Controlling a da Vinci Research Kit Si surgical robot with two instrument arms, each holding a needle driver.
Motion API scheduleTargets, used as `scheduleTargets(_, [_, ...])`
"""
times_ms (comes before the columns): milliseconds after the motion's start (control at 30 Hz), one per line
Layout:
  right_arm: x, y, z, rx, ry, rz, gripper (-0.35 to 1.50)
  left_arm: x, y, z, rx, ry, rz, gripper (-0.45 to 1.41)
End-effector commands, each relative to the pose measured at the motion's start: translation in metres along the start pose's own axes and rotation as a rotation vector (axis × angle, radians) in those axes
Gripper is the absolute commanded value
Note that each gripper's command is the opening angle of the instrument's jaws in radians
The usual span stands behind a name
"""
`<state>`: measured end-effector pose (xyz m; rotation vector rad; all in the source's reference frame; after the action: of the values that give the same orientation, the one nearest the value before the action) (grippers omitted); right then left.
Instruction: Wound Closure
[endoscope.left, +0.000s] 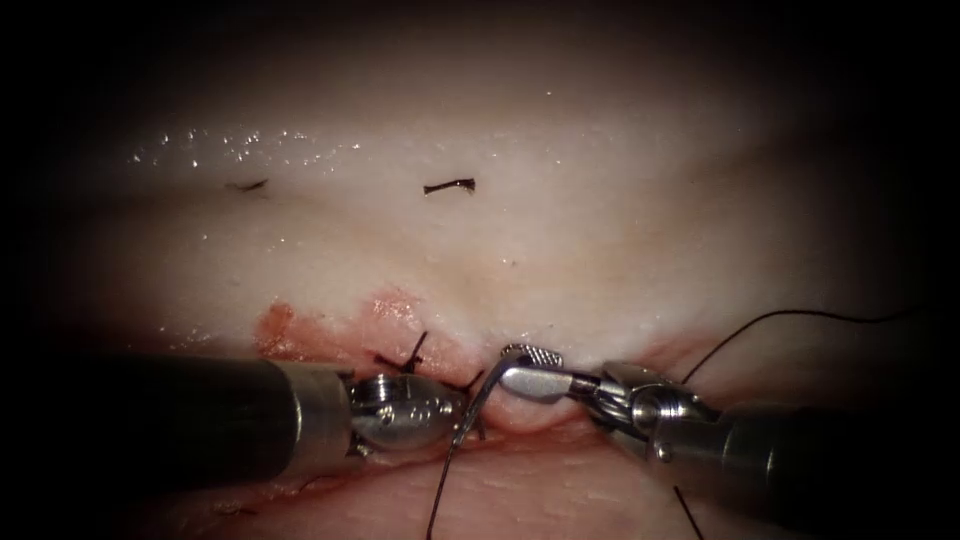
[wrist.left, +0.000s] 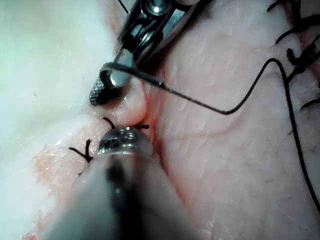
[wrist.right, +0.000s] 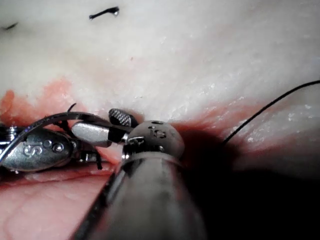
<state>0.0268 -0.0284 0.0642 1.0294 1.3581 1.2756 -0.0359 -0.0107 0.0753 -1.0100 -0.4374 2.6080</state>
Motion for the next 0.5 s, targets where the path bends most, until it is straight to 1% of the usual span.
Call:
scheduleTargets(33, [0.0009,0.0012,0.0004,-0.009,0.013,-0.050,1.30,0.0000,0.0000,0.0008,-0.001,0.001,0.002,-0.19])
scheduleTargets(100, [0.0029,0.0017,0.0000,-0.027,0.029,-0.151,1.30,0.0000,0.0000,0.0008,-0.001,0.001,0.002,-0.19])
scheduleTargets(133, [0.0053,0.0022,-0.0006,-0.046,0.036,-0.259,1.30,0.0000,0.0000,0.0008,-0.001,0.001,0.002,-0.19])
scheduleTargets(233, [0.0089,0.0023,-0.0016,-0.073,0.046,-0.383,1.30,0.0000,0.0000,0.0008,-0.001,0.001,0.002,-0.19])
scheduleTargets(267, [0.0113,0.0022,-0.0022,-0.096,0.053,-0.464,1.32,0.0000,0.0000,0.0008,-0.001,0.001,0.002,-0.19])
scheduleTargets(300, [0.0122,0.0021,-0.0024,-0.104,0.056,-0.494,1.33,0.0000,0.0000,0.0008,-0.001,0.001,0.002,-0.19])
scheduleTargets(333, [0.0122,0.0021,-0.0024,-0.104,0.056,-0.494,1.33,0.0000,0.0000,0.0008,-0.001,0.001,0.002,-0.19])
scheduleTargets(367, [0.0140,0.0018,-0.0026,-0.131,0.057,-0.564,1.40,0.0000,0.0000,0.0009,-0.001,0.001,0.002,-0.19])
scheduleTargets(433, [0.0153,0.0013,-0.0026,-0.150,0.049,-0.636,1.47,0.0000,-0.0001,0.0009,-0.001,0.001,0.002,-0.19])
scheduleTargets(500, [0.0162,0.0006,-0.0023,-0.151,0.028,-0.719,1.47,0.0000,0.0000,0.0009,0.000,0.001,0.002,-0.19])
